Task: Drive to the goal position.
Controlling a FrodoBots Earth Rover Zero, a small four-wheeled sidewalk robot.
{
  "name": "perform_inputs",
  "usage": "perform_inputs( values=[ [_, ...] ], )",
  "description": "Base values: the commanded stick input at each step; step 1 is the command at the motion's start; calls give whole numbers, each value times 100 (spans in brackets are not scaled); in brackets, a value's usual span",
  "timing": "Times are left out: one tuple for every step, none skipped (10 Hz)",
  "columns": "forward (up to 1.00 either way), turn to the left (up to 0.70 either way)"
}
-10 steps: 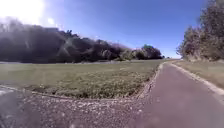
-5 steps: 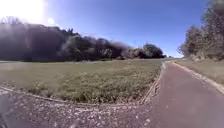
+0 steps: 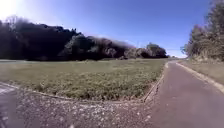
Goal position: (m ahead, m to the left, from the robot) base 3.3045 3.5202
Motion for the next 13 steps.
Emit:
perform_inputs(
  values=[
    [-70, -35],
    [-70, -35],
    [-70, -35],
    [-70, -35],
    [-60, -29],
    [-19, -33],
    [0, -22],
    [0, 0],
    [0, 0],
    [8, 1],
    [18, 3],
    [54, 24],
    [70, 34]
  ],
)
